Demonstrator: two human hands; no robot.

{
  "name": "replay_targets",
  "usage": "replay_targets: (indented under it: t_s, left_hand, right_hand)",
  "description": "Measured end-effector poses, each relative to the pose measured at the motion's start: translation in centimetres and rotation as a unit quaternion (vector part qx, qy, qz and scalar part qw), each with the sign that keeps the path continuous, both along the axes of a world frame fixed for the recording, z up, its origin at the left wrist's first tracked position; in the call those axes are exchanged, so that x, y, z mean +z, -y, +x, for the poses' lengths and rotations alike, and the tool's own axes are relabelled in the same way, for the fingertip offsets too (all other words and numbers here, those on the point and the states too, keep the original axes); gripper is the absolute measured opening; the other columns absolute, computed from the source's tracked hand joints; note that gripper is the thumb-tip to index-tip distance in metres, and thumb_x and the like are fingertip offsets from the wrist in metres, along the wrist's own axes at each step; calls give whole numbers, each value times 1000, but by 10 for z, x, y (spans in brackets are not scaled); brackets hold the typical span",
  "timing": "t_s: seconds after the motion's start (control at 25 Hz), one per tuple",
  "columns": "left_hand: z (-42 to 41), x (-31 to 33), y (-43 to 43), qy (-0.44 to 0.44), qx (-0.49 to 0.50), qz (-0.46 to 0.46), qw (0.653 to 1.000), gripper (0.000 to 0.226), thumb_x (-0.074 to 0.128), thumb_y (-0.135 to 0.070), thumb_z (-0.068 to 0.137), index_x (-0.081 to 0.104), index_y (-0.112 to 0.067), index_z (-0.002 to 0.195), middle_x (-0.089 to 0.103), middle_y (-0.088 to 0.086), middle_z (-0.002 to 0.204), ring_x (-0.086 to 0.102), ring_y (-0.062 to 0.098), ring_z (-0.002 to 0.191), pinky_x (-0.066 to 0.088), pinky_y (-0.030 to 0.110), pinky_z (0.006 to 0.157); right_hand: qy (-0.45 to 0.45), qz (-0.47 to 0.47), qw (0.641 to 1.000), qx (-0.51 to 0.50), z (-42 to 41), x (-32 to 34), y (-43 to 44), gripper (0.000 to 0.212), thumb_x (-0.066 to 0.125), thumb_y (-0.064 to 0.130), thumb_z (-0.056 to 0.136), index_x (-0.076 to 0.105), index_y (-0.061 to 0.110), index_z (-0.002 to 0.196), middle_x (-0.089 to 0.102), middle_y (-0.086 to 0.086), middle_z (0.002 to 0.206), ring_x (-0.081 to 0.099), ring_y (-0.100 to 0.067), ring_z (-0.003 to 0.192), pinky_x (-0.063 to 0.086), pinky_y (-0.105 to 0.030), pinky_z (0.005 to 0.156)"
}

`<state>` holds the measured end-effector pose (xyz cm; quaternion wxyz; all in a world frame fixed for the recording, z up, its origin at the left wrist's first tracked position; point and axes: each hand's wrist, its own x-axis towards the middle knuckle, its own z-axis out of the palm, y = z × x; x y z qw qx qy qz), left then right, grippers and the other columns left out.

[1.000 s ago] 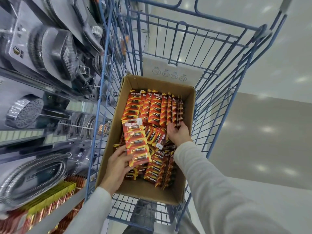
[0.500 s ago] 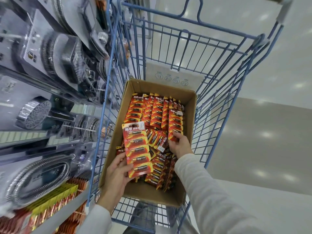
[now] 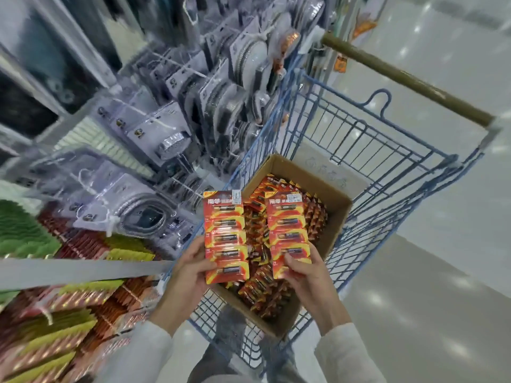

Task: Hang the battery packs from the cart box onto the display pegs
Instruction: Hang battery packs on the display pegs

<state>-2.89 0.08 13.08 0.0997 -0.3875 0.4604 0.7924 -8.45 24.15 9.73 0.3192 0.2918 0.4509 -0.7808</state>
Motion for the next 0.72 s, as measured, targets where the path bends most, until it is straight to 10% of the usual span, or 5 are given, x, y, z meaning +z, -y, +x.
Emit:
replay_targets:
  t_s: [0.72]
  left_hand:
    - [238, 164, 10, -232, 421, 4, 877, 72, 62, 12, 73, 64, -22, 136, 71, 19, 113, 72, 34, 86, 61, 44, 62]
  right_hand:
    - [-209, -135, 899, 360, 95, 173, 130, 49, 66, 2, 81, 61, 12, 130, 73, -18, 104, 73, -33, 84, 60, -45, 68]
